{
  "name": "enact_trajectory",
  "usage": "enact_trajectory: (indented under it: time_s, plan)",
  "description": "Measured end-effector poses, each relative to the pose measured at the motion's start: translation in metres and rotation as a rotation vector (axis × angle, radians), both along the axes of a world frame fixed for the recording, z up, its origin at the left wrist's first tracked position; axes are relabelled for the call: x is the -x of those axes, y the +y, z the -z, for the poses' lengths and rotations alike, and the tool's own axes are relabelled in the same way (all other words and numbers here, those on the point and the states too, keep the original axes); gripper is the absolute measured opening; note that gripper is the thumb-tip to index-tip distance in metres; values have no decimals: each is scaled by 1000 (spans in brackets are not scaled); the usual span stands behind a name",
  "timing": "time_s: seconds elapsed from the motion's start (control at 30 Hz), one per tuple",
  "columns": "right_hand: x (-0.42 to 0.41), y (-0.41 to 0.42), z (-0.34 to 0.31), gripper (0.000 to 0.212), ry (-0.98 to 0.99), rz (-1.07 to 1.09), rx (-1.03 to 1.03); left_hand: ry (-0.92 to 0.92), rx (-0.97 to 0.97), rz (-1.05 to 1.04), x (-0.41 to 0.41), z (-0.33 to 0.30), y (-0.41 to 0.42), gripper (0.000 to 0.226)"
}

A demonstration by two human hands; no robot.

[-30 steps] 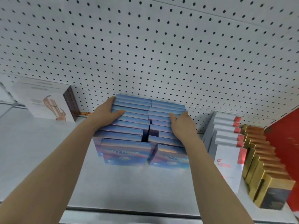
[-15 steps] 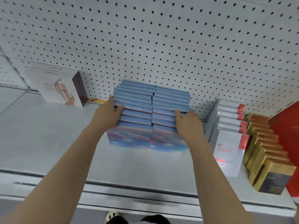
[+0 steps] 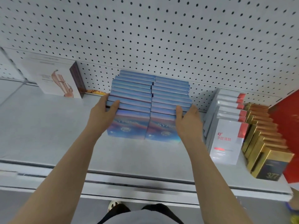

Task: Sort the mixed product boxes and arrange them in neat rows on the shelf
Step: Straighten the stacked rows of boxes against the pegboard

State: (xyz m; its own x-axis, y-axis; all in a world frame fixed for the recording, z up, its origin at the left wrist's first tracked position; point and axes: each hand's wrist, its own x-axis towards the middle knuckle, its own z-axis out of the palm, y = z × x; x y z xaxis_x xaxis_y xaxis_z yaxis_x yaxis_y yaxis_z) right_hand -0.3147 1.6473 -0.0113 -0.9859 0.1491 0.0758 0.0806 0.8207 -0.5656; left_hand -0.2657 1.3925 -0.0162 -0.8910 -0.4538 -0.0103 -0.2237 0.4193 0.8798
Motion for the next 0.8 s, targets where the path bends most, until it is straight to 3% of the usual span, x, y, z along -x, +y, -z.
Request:
enact_trajectory:
  time_s: [0.17,0.27,0.5,0.73,0.8]
  plan:
    - [15,13,-7,77,-2,-12,61,-29,-165,-9,17,-4,-21,74]
    - [35,14,-17,77,-115,-94,126,-45,-385,116,39,-19,-24,70]
    - [46,7,-8,57,-122,-114,5,-27,-230,231,49,-21,-18,58]
    - [65,-2,-20,77,-135,-110,-23,-120,29,266,64,-21,-24,93]
    - [73,-5,-20,76,-175,-135,-53,-129,50,279,71,-23,-24,94]
